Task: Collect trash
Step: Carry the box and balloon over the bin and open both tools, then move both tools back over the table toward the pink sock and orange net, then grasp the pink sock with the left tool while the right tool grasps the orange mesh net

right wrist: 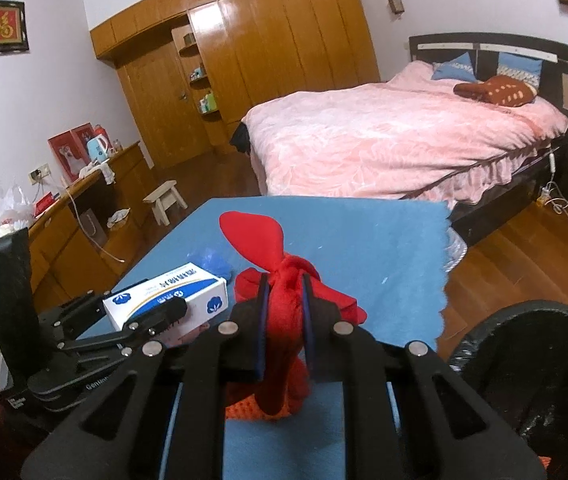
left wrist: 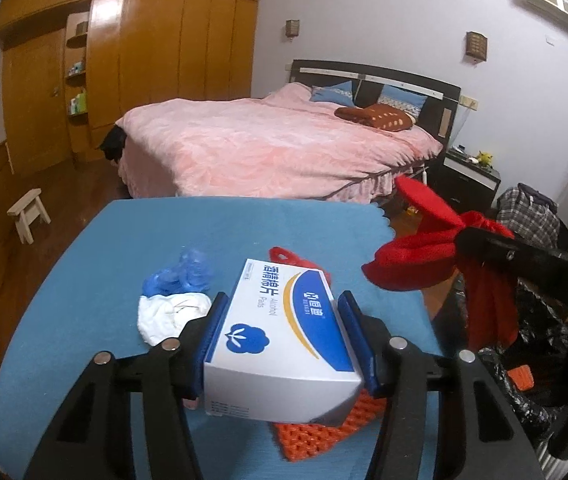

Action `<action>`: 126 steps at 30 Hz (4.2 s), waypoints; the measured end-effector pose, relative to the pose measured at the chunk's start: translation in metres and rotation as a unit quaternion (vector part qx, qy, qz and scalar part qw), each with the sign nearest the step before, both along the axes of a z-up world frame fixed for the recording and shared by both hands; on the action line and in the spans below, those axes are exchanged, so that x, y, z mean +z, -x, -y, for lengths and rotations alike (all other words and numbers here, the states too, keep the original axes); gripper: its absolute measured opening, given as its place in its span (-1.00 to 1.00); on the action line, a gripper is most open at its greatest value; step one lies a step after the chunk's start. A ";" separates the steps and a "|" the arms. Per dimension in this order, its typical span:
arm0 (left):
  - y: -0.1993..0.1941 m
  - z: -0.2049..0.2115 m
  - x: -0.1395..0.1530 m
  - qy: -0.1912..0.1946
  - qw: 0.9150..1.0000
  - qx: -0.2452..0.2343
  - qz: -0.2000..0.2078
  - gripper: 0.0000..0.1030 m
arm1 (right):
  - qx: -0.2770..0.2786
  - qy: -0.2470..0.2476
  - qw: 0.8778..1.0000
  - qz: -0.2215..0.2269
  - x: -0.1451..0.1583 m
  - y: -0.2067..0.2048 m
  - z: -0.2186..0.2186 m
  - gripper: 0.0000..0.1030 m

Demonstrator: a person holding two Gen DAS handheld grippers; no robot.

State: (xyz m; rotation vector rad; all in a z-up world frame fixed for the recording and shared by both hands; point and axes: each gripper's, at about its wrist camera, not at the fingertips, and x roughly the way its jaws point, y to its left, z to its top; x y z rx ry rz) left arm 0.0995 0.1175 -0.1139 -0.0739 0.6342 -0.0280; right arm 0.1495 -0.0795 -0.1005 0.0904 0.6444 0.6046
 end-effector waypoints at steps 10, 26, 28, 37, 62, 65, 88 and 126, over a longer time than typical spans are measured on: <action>0.005 0.005 -0.039 0.004 0.999 0.003 -0.047 0.07 | -0.006 0.017 0.999 -0.027 -0.027 0.008 0.008 -0.74; -0.001 0.056 0.027 0.010 0.998 -0.059 0.034 0.07 | -0.050 0.001 0.999 0.013 0.014 0.025 0.058 -0.74; -0.005 0.070 0.033 0.010 0.996 -0.073 0.042 0.07 | -0.060 0.001 0.998 0.018 0.017 0.028 0.069 -0.74; -0.011 0.138 0.042 0.020 0.988 -0.142 0.051 0.07 | -0.130 0.015 0.991 0.028 0.023 0.049 0.147 -0.74; -0.024 0.247 0.018 0.031 0.971 -0.236 0.020 0.61 | -0.283 0.043 0.958 -0.001 -0.025 0.079 0.266 0.36; -0.023 0.234 0.020 0.027 0.975 -0.220 0.023 0.73 | -0.294 0.046 0.955 0.012 -0.021 0.082 0.264 0.82; 0.011 0.078 0.024 -0.015 0.997 -0.063 0.039 0.88 | -0.176 0.048 0.983 0.029 -0.007 0.053 0.122 0.89; -0.014 -0.077 -0.089 -0.011 0.994 0.068 -0.082 0.39 | -0.051 0.090 0.994 -0.019 -0.090 0.008 -0.035 0.89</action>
